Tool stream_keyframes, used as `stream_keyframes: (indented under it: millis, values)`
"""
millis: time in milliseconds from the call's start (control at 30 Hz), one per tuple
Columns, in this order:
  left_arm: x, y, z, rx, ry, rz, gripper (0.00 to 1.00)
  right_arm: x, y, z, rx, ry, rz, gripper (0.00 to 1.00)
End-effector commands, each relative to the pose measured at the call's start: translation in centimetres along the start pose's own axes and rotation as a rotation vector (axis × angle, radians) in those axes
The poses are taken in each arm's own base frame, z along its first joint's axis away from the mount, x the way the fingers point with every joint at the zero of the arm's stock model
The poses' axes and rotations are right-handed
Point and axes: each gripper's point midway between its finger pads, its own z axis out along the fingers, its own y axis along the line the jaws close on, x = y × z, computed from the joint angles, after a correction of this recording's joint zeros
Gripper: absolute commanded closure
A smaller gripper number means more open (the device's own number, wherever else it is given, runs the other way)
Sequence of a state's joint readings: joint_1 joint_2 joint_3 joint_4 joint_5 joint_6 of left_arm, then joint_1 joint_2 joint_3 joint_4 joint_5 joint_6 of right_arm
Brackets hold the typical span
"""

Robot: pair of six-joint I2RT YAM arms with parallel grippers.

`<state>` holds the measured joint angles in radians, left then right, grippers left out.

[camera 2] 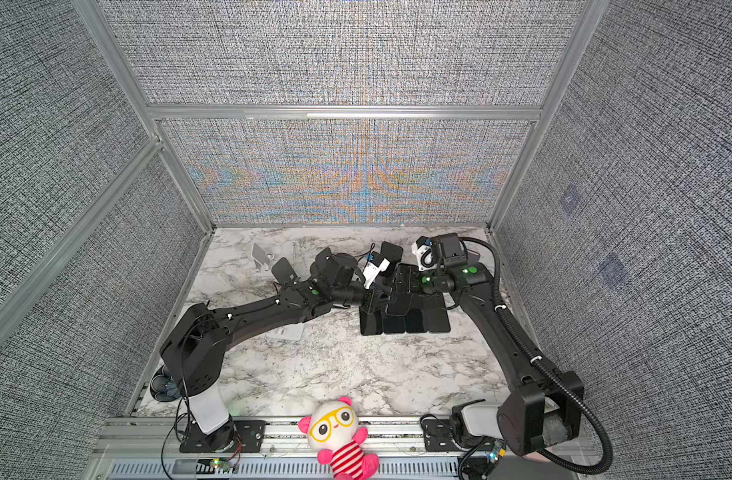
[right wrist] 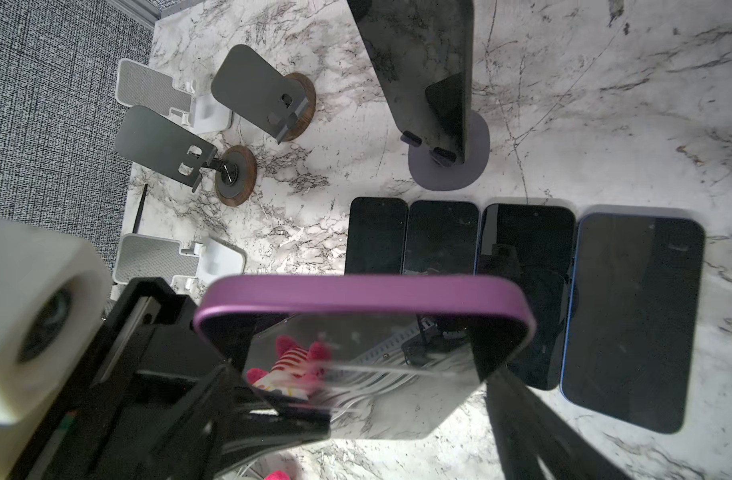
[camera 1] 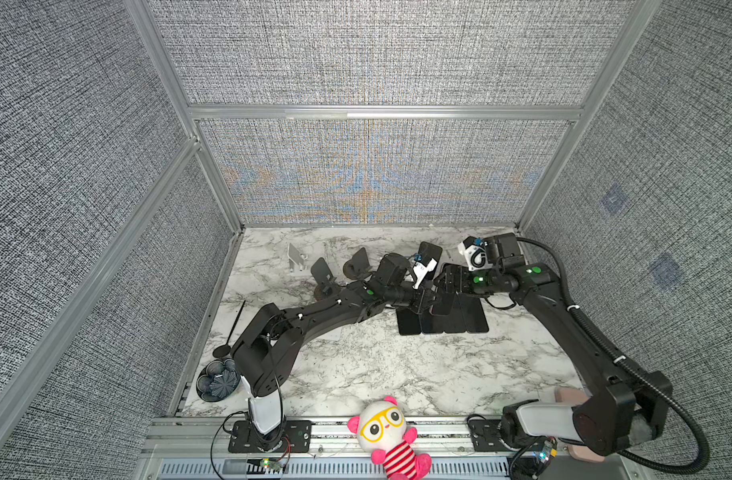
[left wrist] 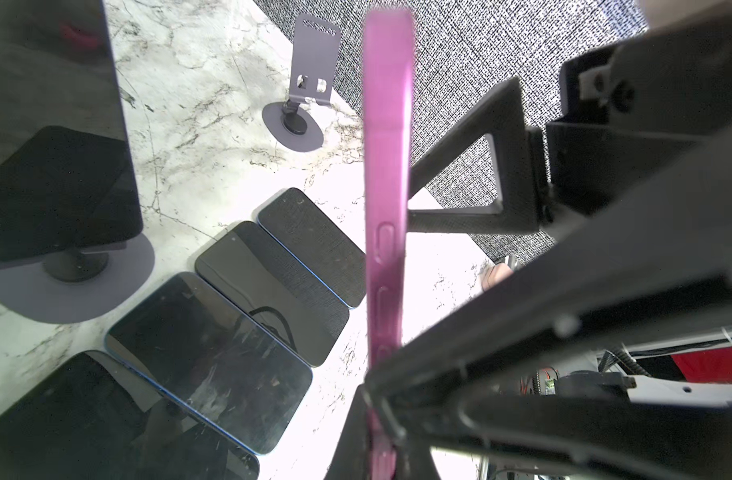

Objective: Remove the phone from the phone stand
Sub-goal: 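Close left gripper on the purple-edged phone, then open right gripper and withdraw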

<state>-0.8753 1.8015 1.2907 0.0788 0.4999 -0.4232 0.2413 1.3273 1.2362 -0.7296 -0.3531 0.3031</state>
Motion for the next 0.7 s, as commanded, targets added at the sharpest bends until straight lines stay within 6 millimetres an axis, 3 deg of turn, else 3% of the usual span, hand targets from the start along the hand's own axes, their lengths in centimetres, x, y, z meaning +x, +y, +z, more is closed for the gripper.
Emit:
stream_keyframes:
  millis: [0, 500, 667]
  values:
    - [-0.9, -0.5, -0.5, 0.008, -0.029, 0.016, 1.00, -0.4, -0.3, -0.5, 0.021, -0.023, -0.011, 0.03]
    - [-0.4, -0.1, -0.2, -0.001, -0.015, 0.011, 1.00, -1.5, -1.4, -3.1, 0.051, -0.130, 0.017, 0.01]
    - [0.0, 0.2, -0.6, -0.019, -0.020, 0.002, 1.00, -2.4, -3.5, -4.3, 0.108, -0.219, 0.079, 0.01]
